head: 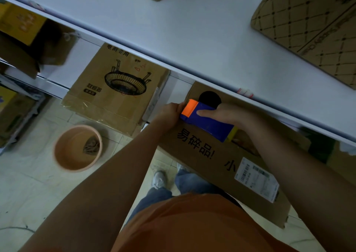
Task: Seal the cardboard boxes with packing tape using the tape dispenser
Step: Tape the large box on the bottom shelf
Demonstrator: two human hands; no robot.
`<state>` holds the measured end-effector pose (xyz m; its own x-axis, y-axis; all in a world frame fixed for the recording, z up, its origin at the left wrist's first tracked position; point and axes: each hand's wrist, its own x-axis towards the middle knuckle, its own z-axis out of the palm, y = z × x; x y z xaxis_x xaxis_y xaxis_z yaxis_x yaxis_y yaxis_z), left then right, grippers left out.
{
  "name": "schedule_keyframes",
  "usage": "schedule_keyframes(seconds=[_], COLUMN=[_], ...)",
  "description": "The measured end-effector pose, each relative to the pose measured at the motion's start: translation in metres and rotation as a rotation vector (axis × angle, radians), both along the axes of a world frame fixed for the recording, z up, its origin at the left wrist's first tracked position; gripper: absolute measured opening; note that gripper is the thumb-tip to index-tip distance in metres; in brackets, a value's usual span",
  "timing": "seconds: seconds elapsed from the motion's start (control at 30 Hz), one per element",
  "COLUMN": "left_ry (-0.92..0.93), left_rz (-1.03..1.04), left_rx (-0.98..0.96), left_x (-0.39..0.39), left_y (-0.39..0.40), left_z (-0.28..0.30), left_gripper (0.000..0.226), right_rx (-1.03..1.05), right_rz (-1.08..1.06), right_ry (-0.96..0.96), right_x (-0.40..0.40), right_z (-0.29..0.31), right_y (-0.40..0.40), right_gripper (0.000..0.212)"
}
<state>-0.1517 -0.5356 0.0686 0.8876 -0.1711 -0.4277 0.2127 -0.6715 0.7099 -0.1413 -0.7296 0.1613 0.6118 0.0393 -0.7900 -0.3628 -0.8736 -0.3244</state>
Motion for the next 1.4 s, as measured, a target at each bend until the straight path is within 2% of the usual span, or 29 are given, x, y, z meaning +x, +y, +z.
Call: schedule_keyframes(seconds=[0.1,0.17,0.23,0.33,0.47,0.57,0.77,0.93,1.03,1.1,1.23,1.3,1.33,1.4], left_ry=[0.0,0.001,0.012,-0.023,-0.098,-0.111,-0.084,-0.036,0.005,0.063,-0.078,-0.226,-0.333,-0.418], left_rz=[-0.048,-0.049,-0.076,-0.151,-0.222,-0.232,-0.158,-0.161,-0.072,0.062,0.139,0.069,0.004,-0.184], left_rx=[0.028,0.028,0.035,0.125,0.374,0.446,0.471,0.602,0.548,0.429,0.536,0.612,0.662,0.764], left_x=[0.003,0.004,0.004,0.003,0.004,0.004,0.006,0.006,0.007,0.007,-0.018,-0.042,-0.055,-0.075], left_y=[0.003,0.006,0.007,0.005,-0.004,-0.005,-0.005,-0.012,-0.016,-0.017,-0.04,-0.052,-0.055,-0.054], left_z=[-0.002,-0.005,-0.004,0.004,0.011,0.006,-0.006,-0.003,-0.02,-0.033,-0.01,0.001,0.003,-0.013], left_gripper=[0.055,0.057,0.059,0.06,0.05,0.053,0.068,0.052,0.044,0.045,0.044,0.063,0.072,0.073], right_rx=[0.145,0.207,0.224,0.173,-0.02,-0.007,0.033,0.021,-0.02,-0.035,-0.025,0.007,0.024,0.055], right_rz=[-0.049,-0.062,-0.077,-0.059,0.014,-0.071,-0.096,-0.123,-0.1,-0.095,-0.066,-0.051,-0.049,-0.051], right_ry=[0.081,0.101,0.088,0.048,0.03,0.024,-0.079,-0.026,-0.016,-0.015,-0.026,-0.034,-0.028,-0.009], right_x=[-0.005,-0.012,-0.019,-0.025,-0.035,-0.053,-0.069,-0.058,-0.047,-0.044,-0.052,-0.054,-0.054,-0.053], right_z=[0.009,0.015,0.018,0.018,0.032,0.042,0.021,0.005,-0.008,-0.014,-0.017,-0.014,-0.015,-0.016], right_y=[-0.012,-0.022,-0.027,-0.028,-0.06,-0.089,-0.09,-0.092,-0.091,-0.09,-0.09,-0.09,-0.091,-0.093], right_gripper=[0.052,0.039,0.036,0.046,0.075,0.072,0.063,0.062,0.06,0.062,0.066,0.076,0.074,0.059])
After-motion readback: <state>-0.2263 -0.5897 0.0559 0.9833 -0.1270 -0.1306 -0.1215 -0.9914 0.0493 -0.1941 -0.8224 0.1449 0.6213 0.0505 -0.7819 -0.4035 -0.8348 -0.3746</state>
